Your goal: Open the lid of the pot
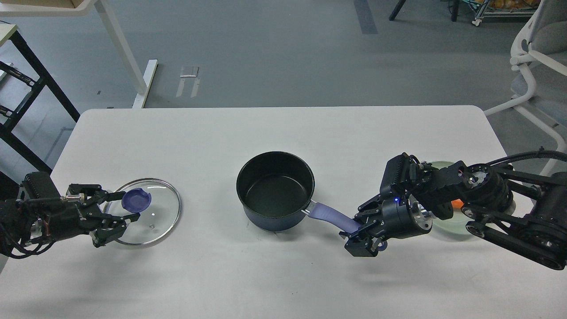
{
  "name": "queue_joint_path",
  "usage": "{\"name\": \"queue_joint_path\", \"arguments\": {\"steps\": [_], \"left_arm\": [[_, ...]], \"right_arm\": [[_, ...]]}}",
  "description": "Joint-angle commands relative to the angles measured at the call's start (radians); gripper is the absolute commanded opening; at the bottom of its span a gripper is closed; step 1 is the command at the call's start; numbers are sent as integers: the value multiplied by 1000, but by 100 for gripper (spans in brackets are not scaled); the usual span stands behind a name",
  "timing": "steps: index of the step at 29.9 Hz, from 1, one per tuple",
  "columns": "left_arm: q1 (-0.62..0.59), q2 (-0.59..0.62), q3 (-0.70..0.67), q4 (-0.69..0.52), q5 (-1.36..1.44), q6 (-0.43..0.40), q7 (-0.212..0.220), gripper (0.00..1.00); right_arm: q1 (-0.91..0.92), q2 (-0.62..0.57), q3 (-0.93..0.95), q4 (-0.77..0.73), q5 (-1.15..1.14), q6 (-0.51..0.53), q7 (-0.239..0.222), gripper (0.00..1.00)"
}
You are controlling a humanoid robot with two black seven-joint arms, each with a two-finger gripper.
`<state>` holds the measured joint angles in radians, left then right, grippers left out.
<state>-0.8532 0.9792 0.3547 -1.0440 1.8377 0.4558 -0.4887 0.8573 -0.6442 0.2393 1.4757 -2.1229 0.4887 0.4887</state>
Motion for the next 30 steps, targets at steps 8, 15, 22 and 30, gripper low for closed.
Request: {"name": "queue_joint_path", "arguments": {"steps": [8,15,22,30], "left_arm": [[-27,35,-20,-85,-66,-16,0,97],[-213,52,-37,-125,-576,-225,0,97],[-222,10,-37,-96,-784,-263,0,97],[-205,-14,-36,-90,-1170,-345,0,97]], "right_arm": [[2,-3,2,3,0,0,0,25],[2,-12,3,5,0,0,0,37],[5,-34,8,8,12,0,0,85],[5,-71,32,25,26,0,0,98]]}}
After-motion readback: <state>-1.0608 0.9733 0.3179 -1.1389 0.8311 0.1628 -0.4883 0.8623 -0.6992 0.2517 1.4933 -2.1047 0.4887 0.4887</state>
